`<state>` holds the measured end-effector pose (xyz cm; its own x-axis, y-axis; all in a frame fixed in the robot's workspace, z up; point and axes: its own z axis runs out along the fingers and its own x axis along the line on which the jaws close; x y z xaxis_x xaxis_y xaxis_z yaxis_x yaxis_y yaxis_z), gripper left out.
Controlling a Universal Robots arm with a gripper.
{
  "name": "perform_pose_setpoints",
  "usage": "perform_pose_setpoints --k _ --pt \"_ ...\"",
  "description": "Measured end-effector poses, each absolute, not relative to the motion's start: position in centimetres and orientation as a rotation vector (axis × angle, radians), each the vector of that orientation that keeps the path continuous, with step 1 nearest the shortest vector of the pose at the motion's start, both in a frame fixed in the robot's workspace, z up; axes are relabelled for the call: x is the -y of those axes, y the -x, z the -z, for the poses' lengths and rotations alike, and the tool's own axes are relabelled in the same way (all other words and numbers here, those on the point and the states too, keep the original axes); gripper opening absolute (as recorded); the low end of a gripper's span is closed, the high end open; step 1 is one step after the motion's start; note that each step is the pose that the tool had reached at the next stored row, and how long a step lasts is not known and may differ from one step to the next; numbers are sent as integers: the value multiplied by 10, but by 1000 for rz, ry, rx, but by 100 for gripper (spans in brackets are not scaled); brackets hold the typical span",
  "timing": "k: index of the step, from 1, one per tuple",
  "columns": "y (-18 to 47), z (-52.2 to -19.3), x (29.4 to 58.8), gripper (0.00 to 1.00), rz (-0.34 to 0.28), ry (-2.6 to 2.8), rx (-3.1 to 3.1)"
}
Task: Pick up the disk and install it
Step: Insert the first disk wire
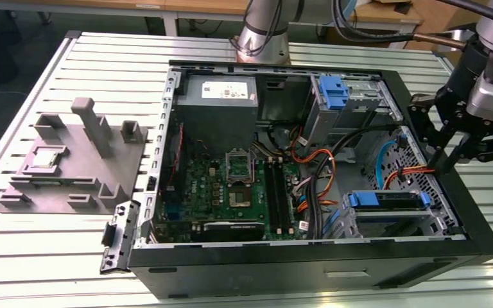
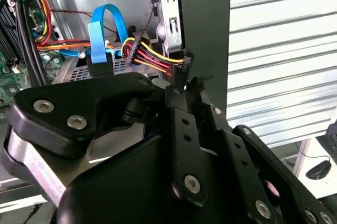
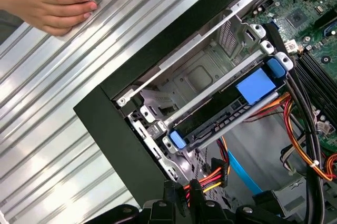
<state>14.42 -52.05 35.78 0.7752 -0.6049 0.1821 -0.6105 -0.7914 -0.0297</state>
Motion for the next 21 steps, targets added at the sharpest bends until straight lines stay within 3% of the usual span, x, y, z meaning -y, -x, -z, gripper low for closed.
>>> perform_pose_setpoints --k 18,21 --pt "-146 -351 520 25 -293 -2959 929" --pt "-146 -350 520 17 -294 -2955 927"
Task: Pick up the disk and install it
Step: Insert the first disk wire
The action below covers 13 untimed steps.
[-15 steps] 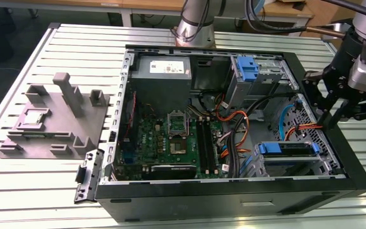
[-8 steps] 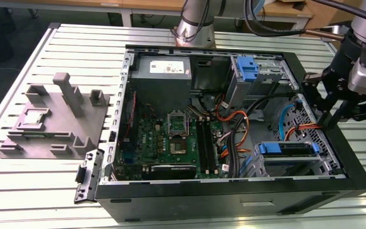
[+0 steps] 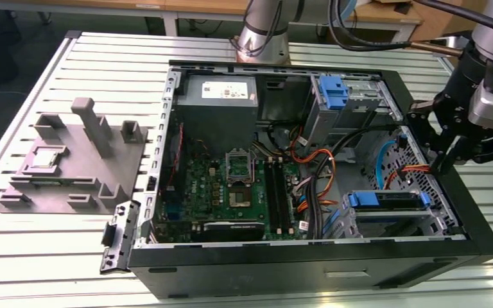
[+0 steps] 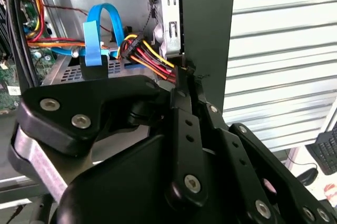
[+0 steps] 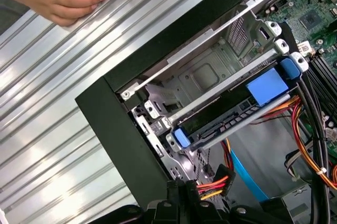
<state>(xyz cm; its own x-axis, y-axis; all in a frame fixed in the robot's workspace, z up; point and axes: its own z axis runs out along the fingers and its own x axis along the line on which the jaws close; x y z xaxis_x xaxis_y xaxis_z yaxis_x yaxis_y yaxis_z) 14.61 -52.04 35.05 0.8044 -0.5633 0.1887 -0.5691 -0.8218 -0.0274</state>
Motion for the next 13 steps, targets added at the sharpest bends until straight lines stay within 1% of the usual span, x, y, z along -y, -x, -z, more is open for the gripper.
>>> perform_pose_setpoints --k 8,13 --pt "-145 -357 520 17 -295 -2954 925" --pt "-132 -356 520 17 -299 -2952 927"
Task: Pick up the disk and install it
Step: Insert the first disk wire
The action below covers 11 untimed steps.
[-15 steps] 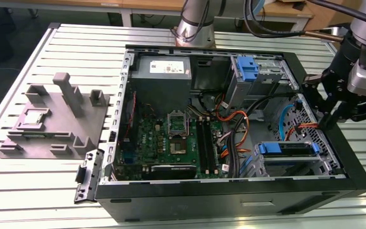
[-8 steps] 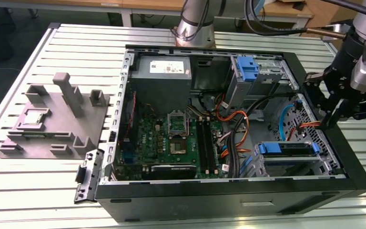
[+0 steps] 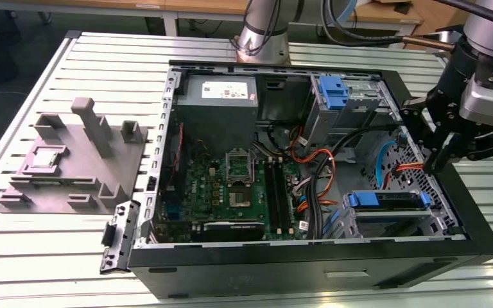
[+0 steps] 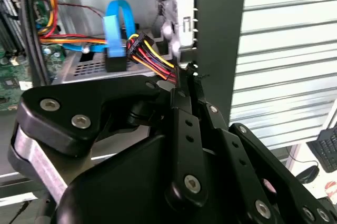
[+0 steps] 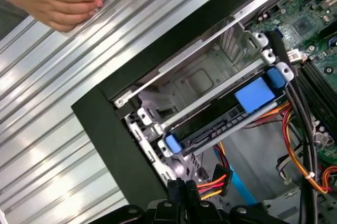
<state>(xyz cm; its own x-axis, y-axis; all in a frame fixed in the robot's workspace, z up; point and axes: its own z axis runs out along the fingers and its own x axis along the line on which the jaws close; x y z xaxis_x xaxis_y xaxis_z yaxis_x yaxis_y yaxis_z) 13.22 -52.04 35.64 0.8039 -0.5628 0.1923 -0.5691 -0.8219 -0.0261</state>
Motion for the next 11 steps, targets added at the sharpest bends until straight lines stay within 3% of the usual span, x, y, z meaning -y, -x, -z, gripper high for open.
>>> perform_pose_setpoints --k 11 --pt "-131 -354 520 17 -293 -2850 1164"
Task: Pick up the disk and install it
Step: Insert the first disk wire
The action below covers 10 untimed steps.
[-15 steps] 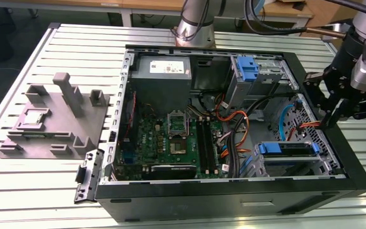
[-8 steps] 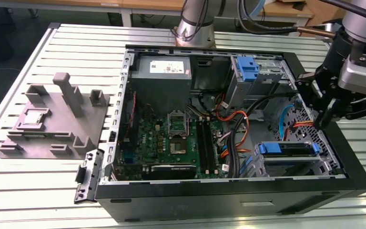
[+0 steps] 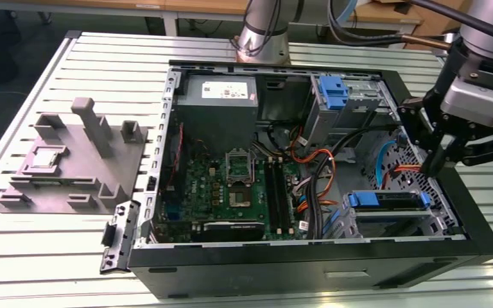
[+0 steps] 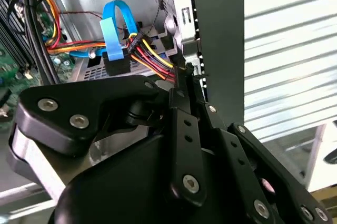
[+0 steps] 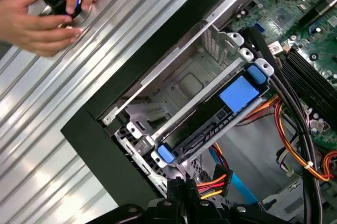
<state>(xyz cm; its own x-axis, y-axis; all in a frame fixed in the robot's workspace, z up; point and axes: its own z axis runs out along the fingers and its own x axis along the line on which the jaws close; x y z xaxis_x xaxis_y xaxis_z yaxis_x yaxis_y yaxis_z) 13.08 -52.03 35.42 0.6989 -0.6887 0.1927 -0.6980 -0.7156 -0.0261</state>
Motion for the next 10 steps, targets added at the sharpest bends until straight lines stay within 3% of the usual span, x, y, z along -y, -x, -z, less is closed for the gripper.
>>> perform_pose_setpoints --k 10 --pt "-131 -352 520 17 -283 -2719 1410"
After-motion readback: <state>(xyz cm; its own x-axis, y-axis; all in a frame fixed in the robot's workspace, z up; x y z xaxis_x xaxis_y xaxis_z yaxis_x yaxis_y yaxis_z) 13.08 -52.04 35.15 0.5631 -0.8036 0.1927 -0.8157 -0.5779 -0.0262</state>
